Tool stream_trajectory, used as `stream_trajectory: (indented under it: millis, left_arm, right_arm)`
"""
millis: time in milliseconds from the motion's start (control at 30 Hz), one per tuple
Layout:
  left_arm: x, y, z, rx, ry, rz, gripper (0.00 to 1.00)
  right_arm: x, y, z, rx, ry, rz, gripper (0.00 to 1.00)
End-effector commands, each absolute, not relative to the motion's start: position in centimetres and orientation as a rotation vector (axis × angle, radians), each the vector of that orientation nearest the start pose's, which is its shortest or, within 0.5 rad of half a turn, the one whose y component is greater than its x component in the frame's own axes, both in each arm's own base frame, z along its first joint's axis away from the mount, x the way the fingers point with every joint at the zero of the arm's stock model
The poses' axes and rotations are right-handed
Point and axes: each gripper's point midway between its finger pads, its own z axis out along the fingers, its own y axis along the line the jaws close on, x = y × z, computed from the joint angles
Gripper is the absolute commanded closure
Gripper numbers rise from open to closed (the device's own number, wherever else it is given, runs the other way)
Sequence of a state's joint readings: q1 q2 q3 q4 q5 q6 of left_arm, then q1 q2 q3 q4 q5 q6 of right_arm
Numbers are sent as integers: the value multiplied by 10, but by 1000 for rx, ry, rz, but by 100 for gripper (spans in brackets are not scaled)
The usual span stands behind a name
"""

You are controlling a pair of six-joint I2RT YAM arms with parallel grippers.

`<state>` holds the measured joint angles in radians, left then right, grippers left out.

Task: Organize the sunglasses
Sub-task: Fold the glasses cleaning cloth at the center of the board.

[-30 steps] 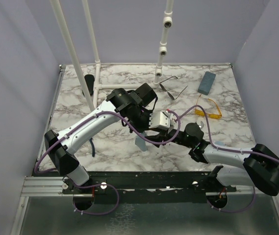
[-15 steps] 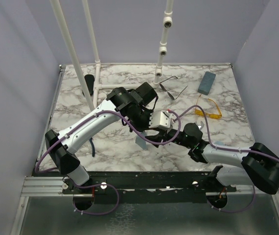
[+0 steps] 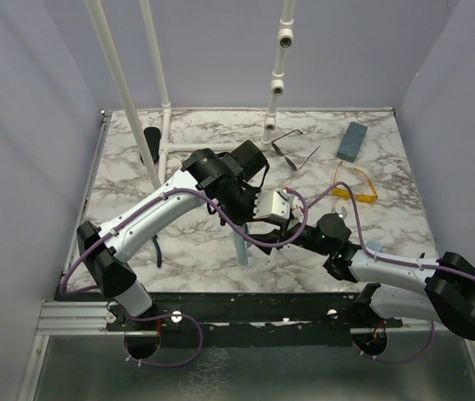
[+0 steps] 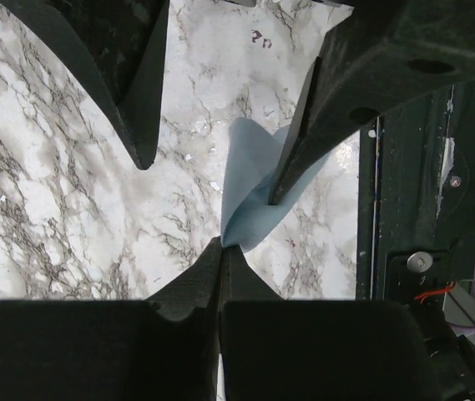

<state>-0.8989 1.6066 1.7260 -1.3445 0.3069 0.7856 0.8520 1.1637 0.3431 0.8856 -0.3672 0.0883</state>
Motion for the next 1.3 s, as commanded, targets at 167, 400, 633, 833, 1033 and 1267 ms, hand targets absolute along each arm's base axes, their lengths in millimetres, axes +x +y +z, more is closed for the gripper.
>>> stream_trajectory:
  millis: [167, 400, 633, 833, 1033, 1267]
  left_arm:
    - [175, -270, 226, -2632, -2166, 601, 100]
    - [171, -269, 228, -2640, -2144, 630, 100]
    - [172, -270, 230, -2649, -2145, 622, 100]
    - [172, -270, 230, -2648, -2143, 622, 100]
    - [171, -268, 229, -2647, -2137, 620, 100]
    - [171, -269, 230, -2652, -2135, 624, 100]
  right_arm:
    - [219, 311, 193, -730, 1407, 900, 41]
    - [223, 308, 186, -717, 1423, 870, 44]
    - [224, 313, 175, -754, 1437, 867, 45]
    - [221, 321, 166, -789, 1437, 900, 45]
    - [221, 321, 167, -776, 1420, 910, 52]
    - [215, 328, 160, -817, 1414, 947, 60]
